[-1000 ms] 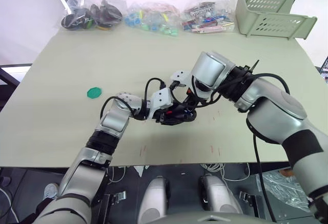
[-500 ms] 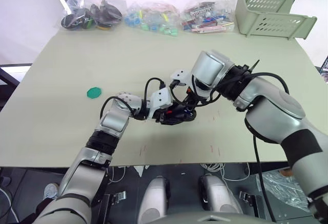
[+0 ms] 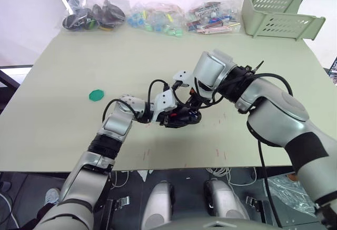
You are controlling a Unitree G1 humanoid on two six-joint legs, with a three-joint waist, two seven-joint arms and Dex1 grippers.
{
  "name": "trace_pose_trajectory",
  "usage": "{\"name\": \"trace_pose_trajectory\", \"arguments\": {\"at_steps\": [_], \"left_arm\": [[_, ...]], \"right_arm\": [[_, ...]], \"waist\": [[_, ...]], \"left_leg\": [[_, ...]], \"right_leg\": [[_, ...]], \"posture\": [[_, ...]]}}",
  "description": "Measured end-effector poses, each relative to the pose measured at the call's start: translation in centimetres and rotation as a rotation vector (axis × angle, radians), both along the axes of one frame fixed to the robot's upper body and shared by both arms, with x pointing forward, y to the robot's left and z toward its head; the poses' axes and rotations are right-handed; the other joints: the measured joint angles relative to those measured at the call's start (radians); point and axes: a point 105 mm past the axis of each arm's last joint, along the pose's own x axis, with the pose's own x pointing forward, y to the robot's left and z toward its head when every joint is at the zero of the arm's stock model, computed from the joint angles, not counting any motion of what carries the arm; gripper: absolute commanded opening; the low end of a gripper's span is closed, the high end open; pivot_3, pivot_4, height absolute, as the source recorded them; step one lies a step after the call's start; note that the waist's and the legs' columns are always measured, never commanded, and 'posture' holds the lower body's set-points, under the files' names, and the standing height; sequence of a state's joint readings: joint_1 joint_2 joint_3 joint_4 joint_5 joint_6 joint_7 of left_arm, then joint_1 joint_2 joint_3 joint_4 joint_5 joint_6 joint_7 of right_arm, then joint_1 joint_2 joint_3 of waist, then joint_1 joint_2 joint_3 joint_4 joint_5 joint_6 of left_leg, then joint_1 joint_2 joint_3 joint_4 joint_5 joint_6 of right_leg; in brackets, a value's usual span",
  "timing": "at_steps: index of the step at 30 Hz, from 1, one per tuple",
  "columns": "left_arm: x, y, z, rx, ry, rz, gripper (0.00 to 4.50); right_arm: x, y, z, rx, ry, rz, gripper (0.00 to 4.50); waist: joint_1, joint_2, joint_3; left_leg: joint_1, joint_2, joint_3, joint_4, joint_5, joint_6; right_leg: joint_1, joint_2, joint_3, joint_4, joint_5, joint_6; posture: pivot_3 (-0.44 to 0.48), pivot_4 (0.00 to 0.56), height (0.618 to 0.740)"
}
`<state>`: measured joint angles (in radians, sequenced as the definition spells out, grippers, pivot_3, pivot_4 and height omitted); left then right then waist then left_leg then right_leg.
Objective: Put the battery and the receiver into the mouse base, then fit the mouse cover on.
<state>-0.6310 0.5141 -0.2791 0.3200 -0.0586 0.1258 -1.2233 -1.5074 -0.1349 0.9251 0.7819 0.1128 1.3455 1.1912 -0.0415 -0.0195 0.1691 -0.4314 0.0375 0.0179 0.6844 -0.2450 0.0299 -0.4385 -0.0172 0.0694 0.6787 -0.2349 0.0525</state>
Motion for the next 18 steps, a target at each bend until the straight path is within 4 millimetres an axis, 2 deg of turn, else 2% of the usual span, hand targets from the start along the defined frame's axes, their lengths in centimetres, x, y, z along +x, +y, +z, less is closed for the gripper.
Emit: {"name": "trace_pose_trajectory", "arguments": {"at_steps": [11,18], "left_arm": [[0.02,-0.01,-0.01,-0.001,-0.001,0.000,2.93],[0.04,-0.03,-0.01,-0.003,-0.003,0.000,2.93]], "right_arm": [[0.17,-0.26,0.14,-0.012,-0.019,0.025,0.00],[0.11,-0.31,0.15,-0.031,-0.046,0.105,0.00]], "waist": [[0.000,0.000,0.000],[0.001,0.000,0.000]], "left_leg": [[0.000,0.000,0.000,0.000,0.000,0.000],[0.000,0.000,0.000,0.000,0.000,0.000]], "right_leg": [[0.000,0.000,0.000,0.000,0.000,0.000],[0.000,0.000,0.000,0.000,0.000,0.000]], "posture": [[0.000,0.150,0.740],[0.000,0.150,0.740]]}}
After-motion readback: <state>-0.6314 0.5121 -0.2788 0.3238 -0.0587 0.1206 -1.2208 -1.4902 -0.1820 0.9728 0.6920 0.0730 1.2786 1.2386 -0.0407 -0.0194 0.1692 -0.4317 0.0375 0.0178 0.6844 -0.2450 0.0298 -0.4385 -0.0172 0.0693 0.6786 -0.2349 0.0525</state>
